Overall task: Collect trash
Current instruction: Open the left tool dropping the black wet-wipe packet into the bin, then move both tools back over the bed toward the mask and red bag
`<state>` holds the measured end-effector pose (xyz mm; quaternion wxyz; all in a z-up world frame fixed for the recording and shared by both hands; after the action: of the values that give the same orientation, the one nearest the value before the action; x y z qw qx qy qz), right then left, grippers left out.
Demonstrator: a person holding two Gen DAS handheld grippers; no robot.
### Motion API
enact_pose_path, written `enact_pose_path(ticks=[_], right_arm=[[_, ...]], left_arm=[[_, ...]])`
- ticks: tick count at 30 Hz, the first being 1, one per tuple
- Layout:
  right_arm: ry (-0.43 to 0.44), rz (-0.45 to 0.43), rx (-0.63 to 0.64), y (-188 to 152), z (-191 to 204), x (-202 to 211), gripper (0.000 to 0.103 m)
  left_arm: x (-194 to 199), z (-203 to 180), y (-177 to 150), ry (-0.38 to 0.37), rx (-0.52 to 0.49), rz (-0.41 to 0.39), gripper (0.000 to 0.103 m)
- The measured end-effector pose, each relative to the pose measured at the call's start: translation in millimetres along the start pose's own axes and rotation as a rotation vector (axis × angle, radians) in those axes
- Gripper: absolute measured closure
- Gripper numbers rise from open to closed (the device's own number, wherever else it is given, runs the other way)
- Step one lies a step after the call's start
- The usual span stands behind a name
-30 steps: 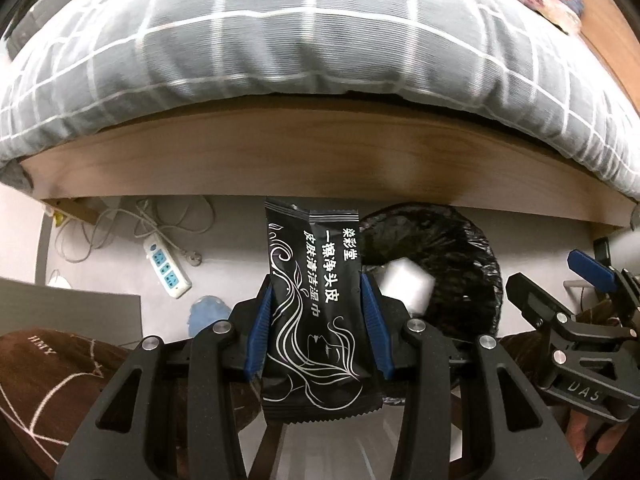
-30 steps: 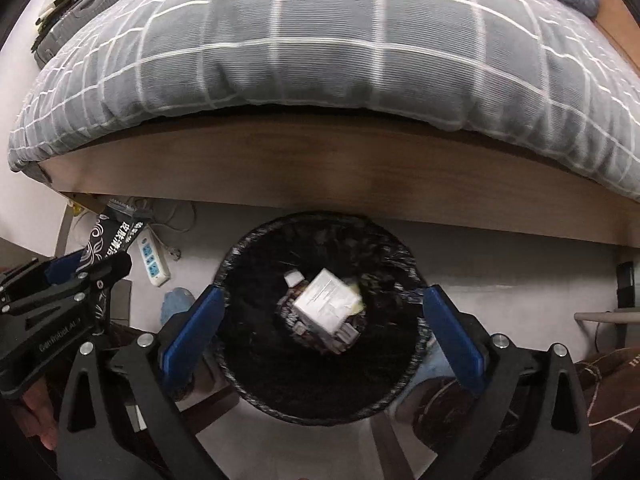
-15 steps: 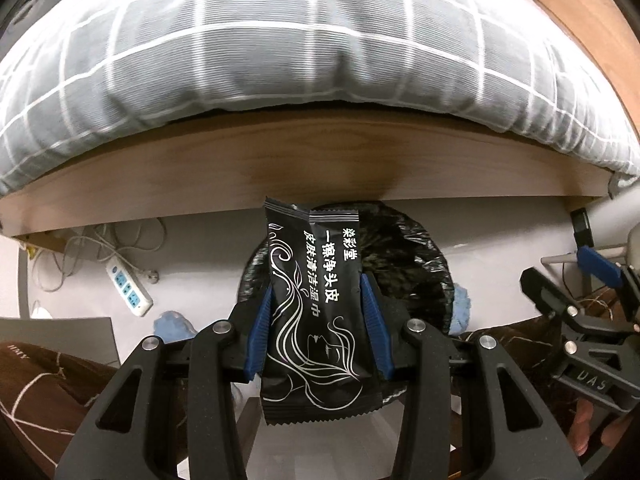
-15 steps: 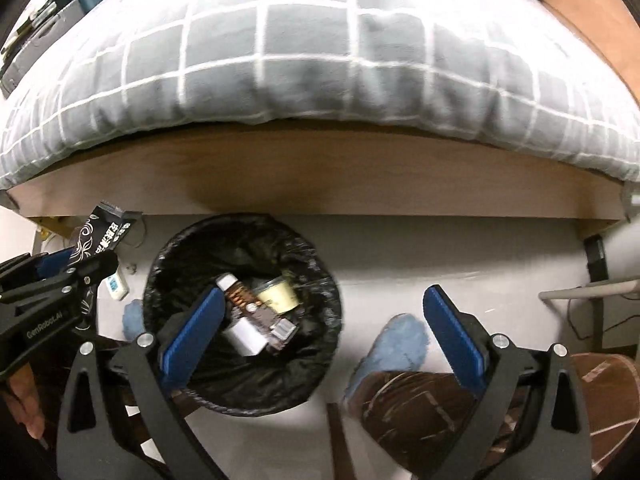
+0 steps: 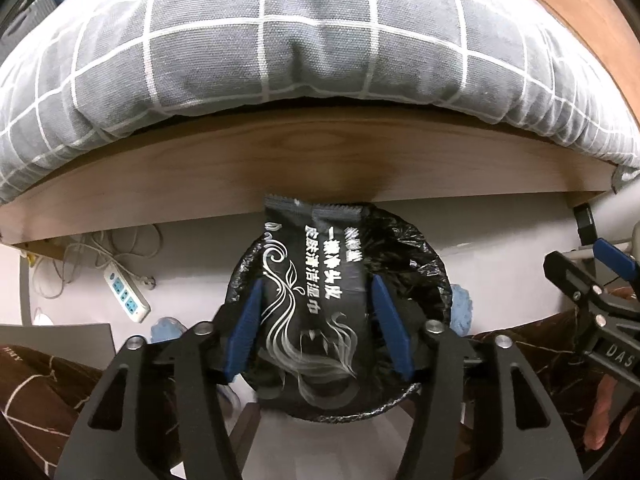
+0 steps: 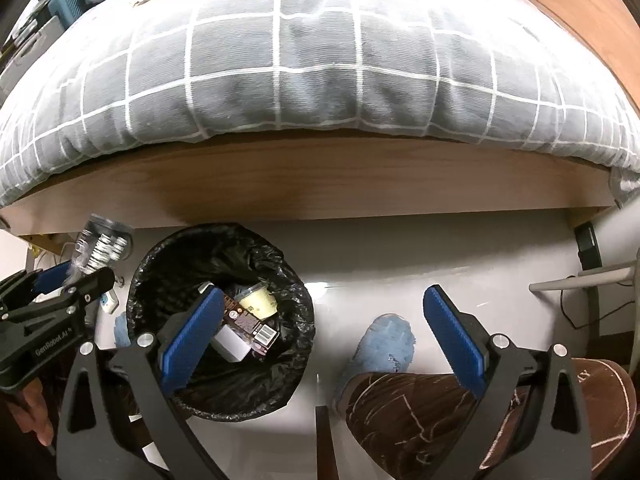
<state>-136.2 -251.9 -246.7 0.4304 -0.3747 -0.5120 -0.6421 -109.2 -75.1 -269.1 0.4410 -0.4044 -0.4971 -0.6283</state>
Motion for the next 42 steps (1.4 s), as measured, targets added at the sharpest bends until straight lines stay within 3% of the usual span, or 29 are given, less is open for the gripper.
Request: enact_pose_path(ticks=[7,15,25,42], right_arm=[[0.01,-0.021,-0.01,4.1,-1.4,6.1,0.008],[0.018,-0.08,0.023,19.1,8.6,28.7,0.007],[0.048,-0.156,0.057,46.2,22.5,55.3,0.008],[0.062,-0.245,0.102,118.2,33.7,82.2,0.008]], left_arm=[[8.2,5.3,1.3,0.047,0.002,-0.029,0.021],[37.3,23.9,12.2,0.097,0.032,-0.11,0.008],[67.5,47.9,32.2,0.107,0.084,-0.165,0.006],[107.2,58.8,101.4,0.094,0.108,-0.249,0.006]])
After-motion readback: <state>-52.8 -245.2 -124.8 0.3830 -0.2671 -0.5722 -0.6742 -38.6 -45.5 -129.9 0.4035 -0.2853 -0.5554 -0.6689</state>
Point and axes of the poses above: each gripper's, at about its wrist camera, not at the fingertips, and x roughly against the way its jaws point, z to its left, y to its top, the point moved 3 cm from there along -x, roughly the way its jaws point, and after that the axes turned 14 degrees about y, right-handed, at the moved point
